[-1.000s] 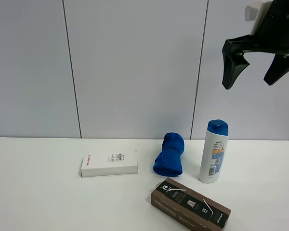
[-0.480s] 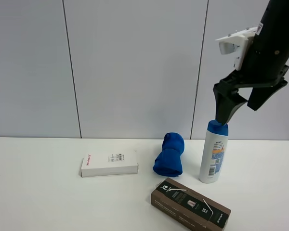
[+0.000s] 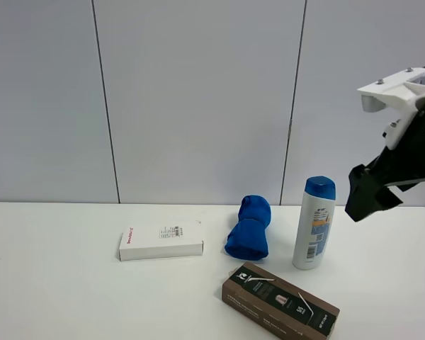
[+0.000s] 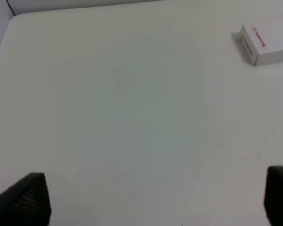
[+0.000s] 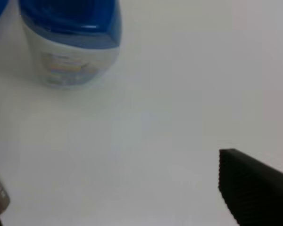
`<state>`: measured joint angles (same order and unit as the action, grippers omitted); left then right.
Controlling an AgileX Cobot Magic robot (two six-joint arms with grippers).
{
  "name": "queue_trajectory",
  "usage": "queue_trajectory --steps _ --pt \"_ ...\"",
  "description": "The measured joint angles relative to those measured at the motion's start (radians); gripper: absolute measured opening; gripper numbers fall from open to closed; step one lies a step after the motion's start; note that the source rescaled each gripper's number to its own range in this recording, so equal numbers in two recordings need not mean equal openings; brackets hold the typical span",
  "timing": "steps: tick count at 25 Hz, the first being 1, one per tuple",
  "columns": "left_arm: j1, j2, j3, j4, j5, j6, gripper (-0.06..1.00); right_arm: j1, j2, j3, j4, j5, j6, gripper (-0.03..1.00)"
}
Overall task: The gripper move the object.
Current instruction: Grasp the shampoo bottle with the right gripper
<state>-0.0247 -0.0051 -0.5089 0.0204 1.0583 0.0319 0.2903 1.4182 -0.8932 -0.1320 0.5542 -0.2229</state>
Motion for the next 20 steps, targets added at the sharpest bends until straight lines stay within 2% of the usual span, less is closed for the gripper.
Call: queue_trajectory --steps 4,11,20 --pt "0.000 0.000 0.000 0.000 0.000 0.000 1.00 -0.025 -0.001 0.108 -0.004 -0.217 -0.007 0.81" --pt "0.000 0.000 0.000 0.000 0.000 0.000 1.00 -0.067 0.007 0.266 -0.007 -0.597 -0.093 0.81" --pt "0.000 0.000 0.000 0.000 0.000 0.000 1.00 -0.068 0.142 0.286 -0.008 -0.731 -0.102 0.81"
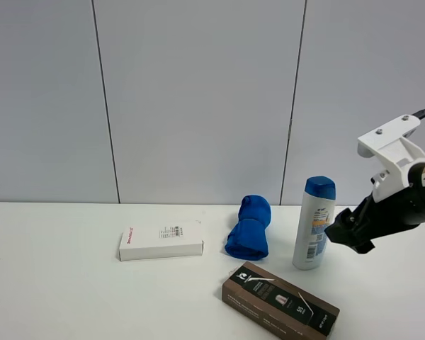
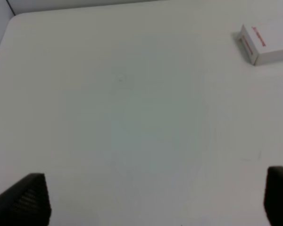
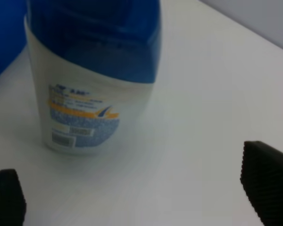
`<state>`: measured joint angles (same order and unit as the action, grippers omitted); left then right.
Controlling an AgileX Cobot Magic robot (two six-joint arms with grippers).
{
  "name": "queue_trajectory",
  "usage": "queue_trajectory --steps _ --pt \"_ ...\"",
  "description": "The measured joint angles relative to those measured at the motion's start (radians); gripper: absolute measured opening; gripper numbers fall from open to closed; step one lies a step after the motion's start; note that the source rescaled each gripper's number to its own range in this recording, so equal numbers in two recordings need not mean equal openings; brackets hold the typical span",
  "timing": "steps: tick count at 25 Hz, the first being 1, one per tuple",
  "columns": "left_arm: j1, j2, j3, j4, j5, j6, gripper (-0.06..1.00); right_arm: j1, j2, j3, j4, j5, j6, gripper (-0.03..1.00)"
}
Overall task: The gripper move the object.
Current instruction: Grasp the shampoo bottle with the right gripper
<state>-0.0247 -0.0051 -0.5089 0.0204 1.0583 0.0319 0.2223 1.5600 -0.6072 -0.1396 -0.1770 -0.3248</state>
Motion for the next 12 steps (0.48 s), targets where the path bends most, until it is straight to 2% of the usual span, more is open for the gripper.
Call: queue_trajectory --steps 8,12 --pt "0.000 0.000 0.000 0.000 0.000 0.000 1.00 0.000 0.064 0.002 0.000 -0.083 0.002 0.81" --pt "0.000 0.000 0.000 0.000 0.000 0.000 1.00 0.000 0.102 0.002 0.000 -0.145 0.008 0.95"
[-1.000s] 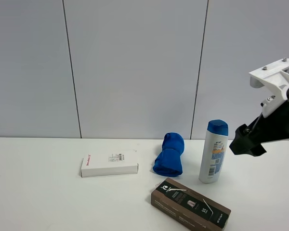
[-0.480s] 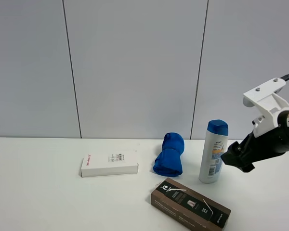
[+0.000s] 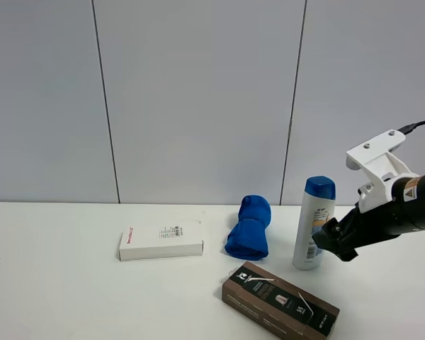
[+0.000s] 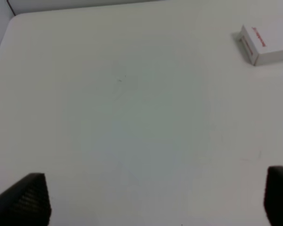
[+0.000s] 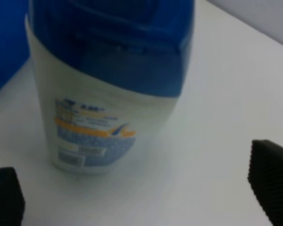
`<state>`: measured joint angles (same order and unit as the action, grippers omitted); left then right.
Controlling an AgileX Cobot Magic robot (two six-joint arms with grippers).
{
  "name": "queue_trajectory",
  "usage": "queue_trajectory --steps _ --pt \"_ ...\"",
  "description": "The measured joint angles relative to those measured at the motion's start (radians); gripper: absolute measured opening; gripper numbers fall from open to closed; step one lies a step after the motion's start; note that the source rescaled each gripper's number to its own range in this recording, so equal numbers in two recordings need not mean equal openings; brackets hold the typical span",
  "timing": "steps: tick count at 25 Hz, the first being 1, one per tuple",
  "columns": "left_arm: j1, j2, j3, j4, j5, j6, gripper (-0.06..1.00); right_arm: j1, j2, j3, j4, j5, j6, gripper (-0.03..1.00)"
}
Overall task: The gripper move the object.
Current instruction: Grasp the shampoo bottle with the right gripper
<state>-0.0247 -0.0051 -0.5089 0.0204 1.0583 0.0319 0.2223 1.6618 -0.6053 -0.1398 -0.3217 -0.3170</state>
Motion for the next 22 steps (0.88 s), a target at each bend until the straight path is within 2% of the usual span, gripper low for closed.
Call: queue_trajectory --steps 6,16,22 --pt "0.000 0.000 0.000 0.000 0.000 0.000 1.00 0.000 0.077 0.000 0.001 -0.107 0.028 1.00" --pt "0.000 0.000 0.000 -0.001 0.000 0.000 1.00 0.001 0.164 0.000 0.001 -0.258 0.125 1.00" --pt "0.000 0.000 0.000 -0.001 0.000 0.000 1.00 0.008 0.192 0.000 0.001 -0.363 0.136 1.00"
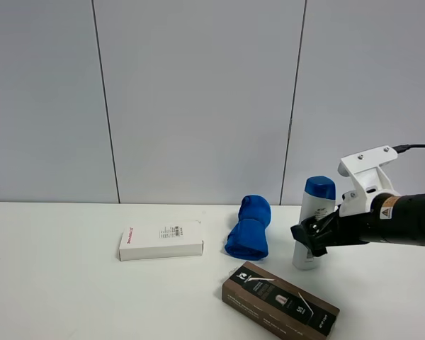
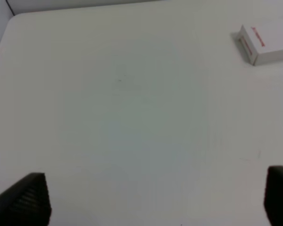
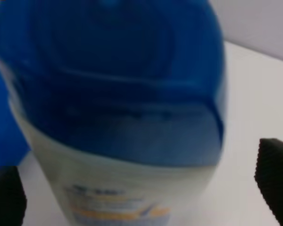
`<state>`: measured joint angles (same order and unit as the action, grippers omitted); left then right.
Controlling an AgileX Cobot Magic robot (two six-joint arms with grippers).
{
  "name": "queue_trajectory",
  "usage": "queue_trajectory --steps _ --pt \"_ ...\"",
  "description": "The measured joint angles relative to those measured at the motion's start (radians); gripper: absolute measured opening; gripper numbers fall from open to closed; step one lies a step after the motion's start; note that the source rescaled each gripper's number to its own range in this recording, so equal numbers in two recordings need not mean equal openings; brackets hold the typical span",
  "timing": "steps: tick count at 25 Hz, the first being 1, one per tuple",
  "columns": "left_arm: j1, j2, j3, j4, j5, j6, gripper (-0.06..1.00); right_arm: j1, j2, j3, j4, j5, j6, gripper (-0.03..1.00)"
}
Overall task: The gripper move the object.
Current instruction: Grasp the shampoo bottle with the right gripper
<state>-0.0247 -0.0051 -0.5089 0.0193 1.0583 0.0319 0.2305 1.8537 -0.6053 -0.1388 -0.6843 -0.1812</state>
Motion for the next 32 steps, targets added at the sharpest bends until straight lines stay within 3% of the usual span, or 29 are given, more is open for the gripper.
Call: queue_trajectory --steps 20,22,27,32 --pt "0.000 0.000 0.000 -0.001 0.000 0.000 1.00 0.017 0.145 0.000 0.000 -0.307 0.001 1.00" --pt "0.000 0.000 0.000 -0.001 0.000 0.000 1.00 0.017 0.147 0.000 0.000 -0.314 0.001 0.99" --pt "0.000 0.000 0.000 -0.001 0.000 0.000 1.00 0.017 0.148 0.000 0.000 -0.318 0.001 0.87" --pt "0.000 0.000 0.000 -0.001 0.000 0.000 1.00 0.017 0.148 0.000 0.000 -0.323 0.001 0.84"
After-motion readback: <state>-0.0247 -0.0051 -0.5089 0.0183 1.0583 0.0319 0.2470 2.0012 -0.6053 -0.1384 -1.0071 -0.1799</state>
